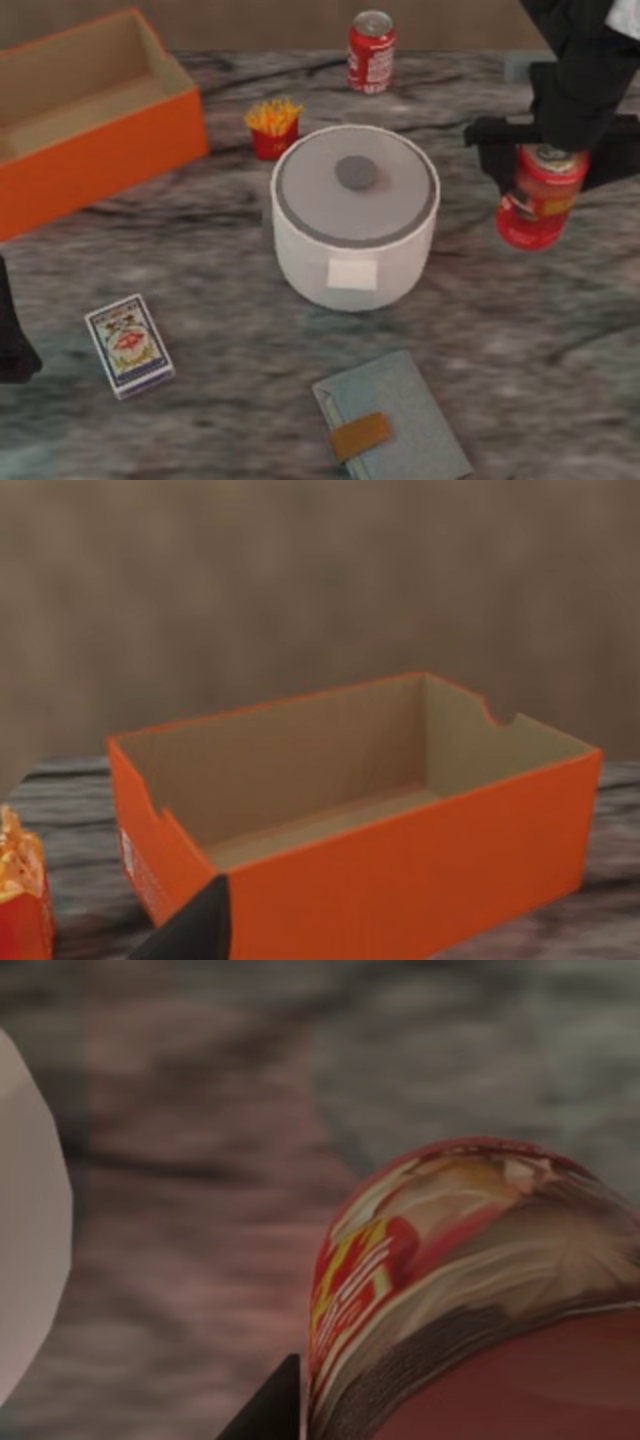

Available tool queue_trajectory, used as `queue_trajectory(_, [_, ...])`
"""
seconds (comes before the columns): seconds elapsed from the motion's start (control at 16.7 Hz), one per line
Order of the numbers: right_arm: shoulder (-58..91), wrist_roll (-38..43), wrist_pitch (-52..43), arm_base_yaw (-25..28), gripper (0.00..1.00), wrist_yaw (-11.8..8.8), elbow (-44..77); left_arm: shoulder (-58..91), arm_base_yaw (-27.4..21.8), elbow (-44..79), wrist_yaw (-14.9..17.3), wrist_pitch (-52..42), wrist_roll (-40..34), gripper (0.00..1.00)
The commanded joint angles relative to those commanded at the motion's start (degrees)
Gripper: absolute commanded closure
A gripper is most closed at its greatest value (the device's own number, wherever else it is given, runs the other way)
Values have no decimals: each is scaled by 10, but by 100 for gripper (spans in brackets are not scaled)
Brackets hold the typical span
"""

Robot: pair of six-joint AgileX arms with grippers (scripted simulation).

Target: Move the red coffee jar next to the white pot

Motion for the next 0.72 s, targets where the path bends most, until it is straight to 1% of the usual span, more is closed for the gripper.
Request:
queue_trajectory(0.36, [2, 1, 9, -2, 100, -2, -6, 0, 0, 0, 0, 0, 0, 0])
queue_trajectory(0.72, [28, 1, 94, 0, 100, 0, -65, 0, 0, 0, 0, 0, 0, 0])
